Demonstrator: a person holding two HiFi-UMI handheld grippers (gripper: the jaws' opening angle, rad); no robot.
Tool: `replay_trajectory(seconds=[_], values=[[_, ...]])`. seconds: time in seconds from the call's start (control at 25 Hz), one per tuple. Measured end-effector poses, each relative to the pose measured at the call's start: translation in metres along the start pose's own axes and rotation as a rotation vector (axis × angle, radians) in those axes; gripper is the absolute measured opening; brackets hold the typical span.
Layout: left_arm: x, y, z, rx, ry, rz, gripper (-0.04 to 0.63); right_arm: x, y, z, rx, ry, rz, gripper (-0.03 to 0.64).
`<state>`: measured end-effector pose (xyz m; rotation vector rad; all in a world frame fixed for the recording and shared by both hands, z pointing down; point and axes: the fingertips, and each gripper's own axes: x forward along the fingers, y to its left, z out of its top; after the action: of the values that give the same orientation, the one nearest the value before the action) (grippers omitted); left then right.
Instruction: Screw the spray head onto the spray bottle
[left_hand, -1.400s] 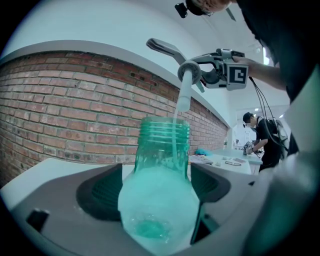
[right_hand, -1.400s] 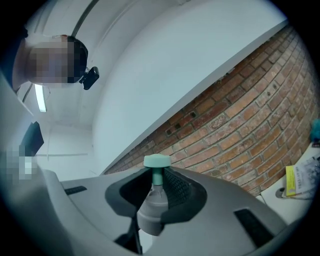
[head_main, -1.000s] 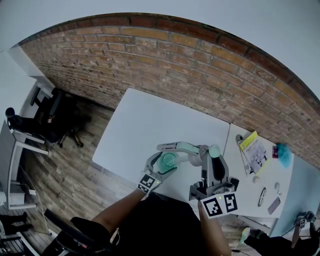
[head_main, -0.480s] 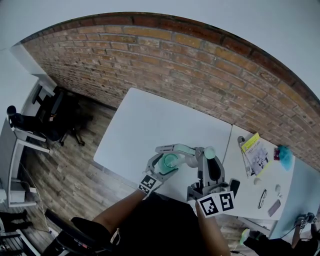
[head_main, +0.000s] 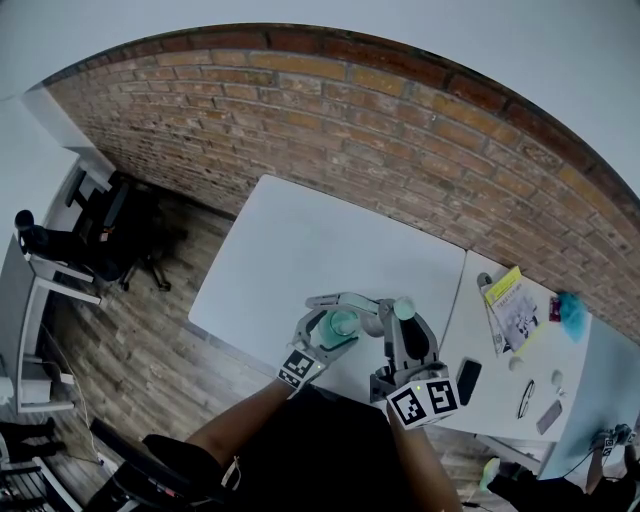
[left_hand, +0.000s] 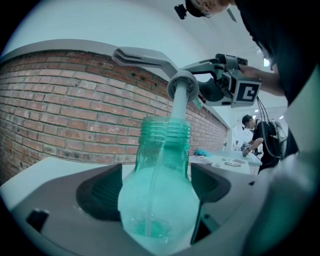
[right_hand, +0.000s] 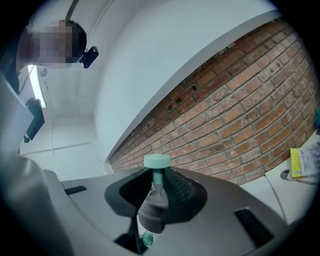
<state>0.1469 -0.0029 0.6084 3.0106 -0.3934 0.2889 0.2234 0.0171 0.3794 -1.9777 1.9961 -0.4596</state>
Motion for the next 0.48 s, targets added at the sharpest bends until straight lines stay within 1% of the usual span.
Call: replay_trajectory(seconds=[0.16, 0.48], values=[[0.000, -0.001, 0.001, -0.004, -0.004, -0.001, 0.408, 0.003, 0.003, -0.017, -0.020, 0.040, 0.012, 0.071], [-0.001, 0.001, 0.001, -0.019, -0.001, -0.016, 0.410, 0.012, 0.021, -0.057, -0.084, 0.154, 0.068, 0.072]])
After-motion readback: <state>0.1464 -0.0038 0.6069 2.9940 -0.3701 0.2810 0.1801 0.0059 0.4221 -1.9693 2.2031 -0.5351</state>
